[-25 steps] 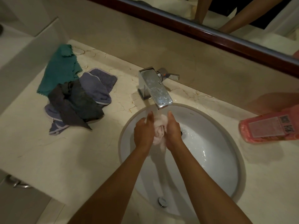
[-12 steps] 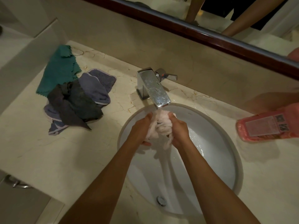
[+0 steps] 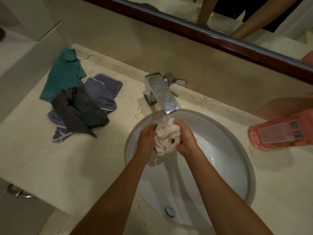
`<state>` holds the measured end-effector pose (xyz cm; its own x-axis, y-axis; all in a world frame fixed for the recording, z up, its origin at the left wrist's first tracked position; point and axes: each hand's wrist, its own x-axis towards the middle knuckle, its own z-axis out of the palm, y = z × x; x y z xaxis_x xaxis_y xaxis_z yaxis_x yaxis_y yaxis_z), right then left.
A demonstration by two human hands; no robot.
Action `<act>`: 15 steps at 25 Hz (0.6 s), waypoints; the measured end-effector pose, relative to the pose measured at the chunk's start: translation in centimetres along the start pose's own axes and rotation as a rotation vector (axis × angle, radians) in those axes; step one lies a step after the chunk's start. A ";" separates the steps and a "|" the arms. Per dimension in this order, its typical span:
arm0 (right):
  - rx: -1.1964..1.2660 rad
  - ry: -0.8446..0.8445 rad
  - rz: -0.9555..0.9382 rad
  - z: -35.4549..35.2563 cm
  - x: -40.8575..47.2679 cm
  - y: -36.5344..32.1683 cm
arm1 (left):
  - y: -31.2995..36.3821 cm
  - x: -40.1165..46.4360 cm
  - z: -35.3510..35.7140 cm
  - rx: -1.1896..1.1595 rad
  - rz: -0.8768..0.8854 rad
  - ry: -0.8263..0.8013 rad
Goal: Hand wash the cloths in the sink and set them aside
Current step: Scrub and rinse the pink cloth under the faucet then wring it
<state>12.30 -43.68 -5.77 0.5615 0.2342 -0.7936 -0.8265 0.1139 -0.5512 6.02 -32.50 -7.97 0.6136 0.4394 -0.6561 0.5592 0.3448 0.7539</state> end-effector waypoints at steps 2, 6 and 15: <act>-0.077 0.051 0.029 -0.1 0.4 0.3 | 0.4 0.0 0.1 -0.052 0.011 0.008; -0.190 0.176 0.072 -1.0 0.5 0.4 | 0.5 0.1 0.1 -0.099 0.052 -0.008; 0.013 -0.105 -0.009 0.5 -0.3 1.1 | 0.3 -0.1 0.6 -0.244 0.142 -0.082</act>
<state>11.18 -43.11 -6.05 0.5624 0.3325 -0.7571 -0.8223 0.1287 -0.5543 6.51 -32.97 -7.68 0.7245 0.4328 -0.5364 0.3197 0.4785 0.8178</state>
